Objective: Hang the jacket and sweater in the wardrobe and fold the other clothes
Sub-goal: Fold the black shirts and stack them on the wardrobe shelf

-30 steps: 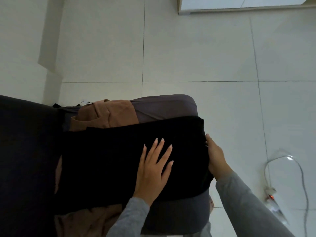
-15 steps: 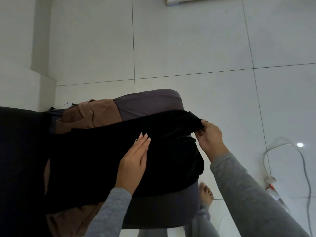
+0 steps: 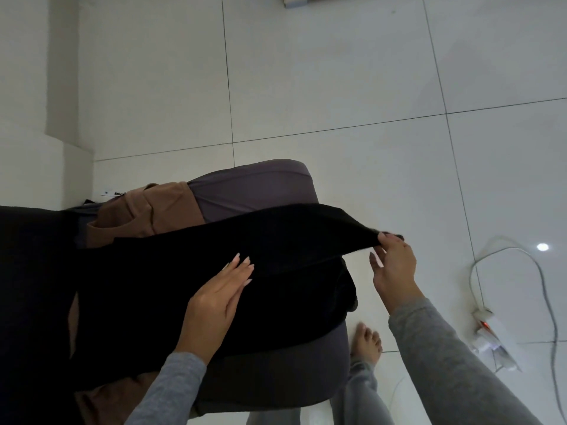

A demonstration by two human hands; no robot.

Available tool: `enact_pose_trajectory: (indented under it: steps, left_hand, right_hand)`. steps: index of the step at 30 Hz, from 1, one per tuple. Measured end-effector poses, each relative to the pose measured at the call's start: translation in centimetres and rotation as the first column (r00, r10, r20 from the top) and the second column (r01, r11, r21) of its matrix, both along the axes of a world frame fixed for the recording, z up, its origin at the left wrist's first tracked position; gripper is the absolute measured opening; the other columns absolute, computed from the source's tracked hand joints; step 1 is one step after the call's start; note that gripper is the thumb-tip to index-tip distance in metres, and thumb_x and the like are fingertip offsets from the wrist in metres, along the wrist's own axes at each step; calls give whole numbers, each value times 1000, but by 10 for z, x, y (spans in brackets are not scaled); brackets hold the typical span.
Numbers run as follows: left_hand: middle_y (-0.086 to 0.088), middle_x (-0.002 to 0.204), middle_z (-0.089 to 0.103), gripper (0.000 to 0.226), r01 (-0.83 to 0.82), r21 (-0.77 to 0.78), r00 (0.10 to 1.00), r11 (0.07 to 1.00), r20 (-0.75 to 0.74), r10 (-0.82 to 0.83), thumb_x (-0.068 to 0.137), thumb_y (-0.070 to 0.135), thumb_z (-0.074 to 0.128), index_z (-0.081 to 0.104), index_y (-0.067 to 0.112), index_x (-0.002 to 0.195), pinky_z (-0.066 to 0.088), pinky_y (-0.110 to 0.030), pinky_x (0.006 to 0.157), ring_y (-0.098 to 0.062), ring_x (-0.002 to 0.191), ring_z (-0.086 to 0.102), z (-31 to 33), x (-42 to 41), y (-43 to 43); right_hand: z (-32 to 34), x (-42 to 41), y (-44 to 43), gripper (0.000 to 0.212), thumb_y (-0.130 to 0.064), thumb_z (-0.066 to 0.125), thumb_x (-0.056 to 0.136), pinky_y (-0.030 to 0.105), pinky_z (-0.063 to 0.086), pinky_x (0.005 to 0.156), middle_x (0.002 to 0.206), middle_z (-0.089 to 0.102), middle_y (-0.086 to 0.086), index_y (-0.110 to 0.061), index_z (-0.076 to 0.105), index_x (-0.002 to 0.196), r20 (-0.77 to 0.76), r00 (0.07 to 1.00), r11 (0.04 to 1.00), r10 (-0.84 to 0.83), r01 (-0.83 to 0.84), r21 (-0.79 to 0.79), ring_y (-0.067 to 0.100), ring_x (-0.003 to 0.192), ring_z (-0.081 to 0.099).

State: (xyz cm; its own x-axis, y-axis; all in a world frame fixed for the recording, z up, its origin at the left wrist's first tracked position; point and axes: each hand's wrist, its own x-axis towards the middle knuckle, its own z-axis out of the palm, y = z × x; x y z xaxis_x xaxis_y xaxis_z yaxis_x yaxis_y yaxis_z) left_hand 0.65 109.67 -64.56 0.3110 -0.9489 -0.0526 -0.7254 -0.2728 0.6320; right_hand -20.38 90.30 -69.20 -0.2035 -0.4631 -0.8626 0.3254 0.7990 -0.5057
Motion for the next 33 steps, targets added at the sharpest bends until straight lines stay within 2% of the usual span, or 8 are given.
enact_pose_trajectory:
  steps: [4,7,19,21,24,26,29,33]
  left_hand:
    - [1,125,60,32,9,1,999,1000,47,-9,91,25,53,66,8,115,37,-19,106,-7,126,49,2,-2,-6]
    - [-1,128,58,31,70,5,996,998,61,-70,90,22,55,66,7,115,36,-21,107,-9,127,48,0,-5,-12]
    - [0,114,65,27,55,-19,998,998,-11,-55,88,23,57,71,8,106,45,-24,100,-5,116,56,2,-3,-8]
    - [3,115,63,33,39,1,999,999,10,-39,86,34,59,70,9,105,41,-21,102,-5,117,53,5,-4,-9]
    - [3,120,56,39,5,-6,997,1000,82,-5,86,41,58,68,11,108,39,-23,103,-10,119,49,7,-10,-13]
    - [0,124,52,36,-10,-42,995,999,103,14,89,36,55,66,10,111,40,-29,103,-14,122,47,7,-15,-20]
    - [-3,135,50,35,-10,-39,994,999,109,15,95,28,46,59,10,123,35,-35,109,-16,133,40,6,-24,-38]
    - [1,156,20,51,39,192,981,981,180,-74,100,39,28,25,20,147,13,-34,118,-10,146,7,-6,-33,-52]
  right_hand:
    - [-7,8,10,16,3,49,92,25,52,65,92,54,9,-11,42,96,240,969,997,-55,41,62,19,80,58]
    - [-3,21,11,27,4,50,92,21,46,58,92,56,12,-12,43,113,321,947,997,-4,-21,75,16,70,53]
    - [-22,12,23,10,0,52,90,17,42,46,70,49,3,-9,51,93,-15,998,984,54,-51,170,11,56,48]
    - [-24,16,30,8,-7,51,90,24,48,61,79,51,4,-9,48,97,-76,973,961,218,-201,189,16,69,53]
    - [-11,24,40,29,-19,48,94,34,41,94,119,50,6,-11,46,121,-347,769,840,536,-528,128,23,110,51]
    - [5,32,43,34,-21,46,97,28,31,105,134,42,4,-12,44,129,-503,665,735,553,-673,-82,18,126,40]
    - [19,51,45,39,-24,41,100,18,19,110,145,34,-6,-18,41,139,-528,595,499,606,-801,-331,7,135,28]
    - [4,60,57,49,-38,32,101,24,7,117,157,11,-14,-31,22,149,-532,421,277,734,-902,-332,0,144,5]
